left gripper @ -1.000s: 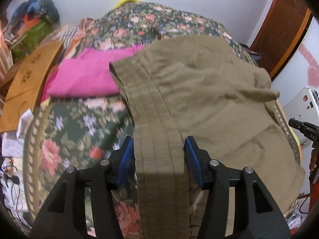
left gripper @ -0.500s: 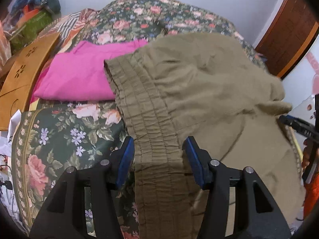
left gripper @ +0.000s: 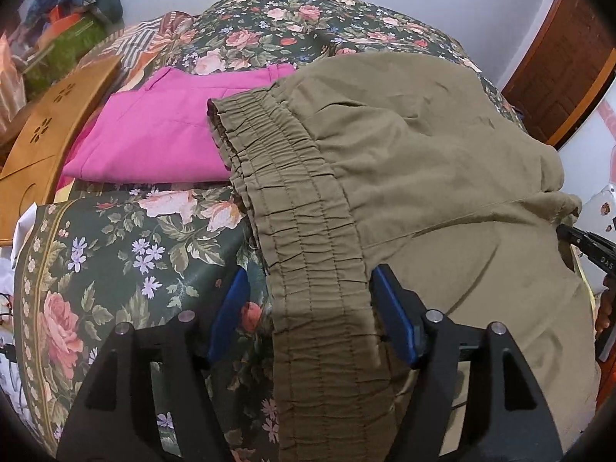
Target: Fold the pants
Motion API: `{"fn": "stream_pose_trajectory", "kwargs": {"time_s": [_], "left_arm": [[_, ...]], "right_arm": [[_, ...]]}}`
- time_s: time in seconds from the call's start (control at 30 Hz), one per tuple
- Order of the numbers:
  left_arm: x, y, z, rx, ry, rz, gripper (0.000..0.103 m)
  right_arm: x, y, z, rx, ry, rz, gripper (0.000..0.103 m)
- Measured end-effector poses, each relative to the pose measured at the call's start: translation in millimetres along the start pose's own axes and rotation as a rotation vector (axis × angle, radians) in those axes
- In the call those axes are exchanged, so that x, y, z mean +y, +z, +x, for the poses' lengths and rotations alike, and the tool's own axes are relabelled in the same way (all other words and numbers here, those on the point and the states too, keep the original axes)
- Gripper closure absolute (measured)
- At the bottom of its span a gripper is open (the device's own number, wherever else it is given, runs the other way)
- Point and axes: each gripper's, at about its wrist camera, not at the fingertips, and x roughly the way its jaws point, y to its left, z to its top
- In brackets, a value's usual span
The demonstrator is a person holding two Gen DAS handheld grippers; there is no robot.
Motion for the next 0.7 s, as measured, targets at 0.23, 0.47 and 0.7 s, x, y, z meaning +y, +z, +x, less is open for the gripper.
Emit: {"fn": "stream_pose_trajectory", "kwargs": {"time_s": [0.23,0.47,0.7], "left_arm": [[-1,1,-9,-0.004,0.017,0.025,0.034],[16,17,-43,-0.091,0.018,-0.011,0.035],[36,55,-48,-0.159,0.056,-0.041,0.035]], "right_arm": [[0,-8,-13,0.014,-0.030,0.002,0.093],[0,3,-44,-0.055,-0.135,-0.052,0.093],[-4,43,-55,-0.136,-0.097,-0.027,0.083]]}}
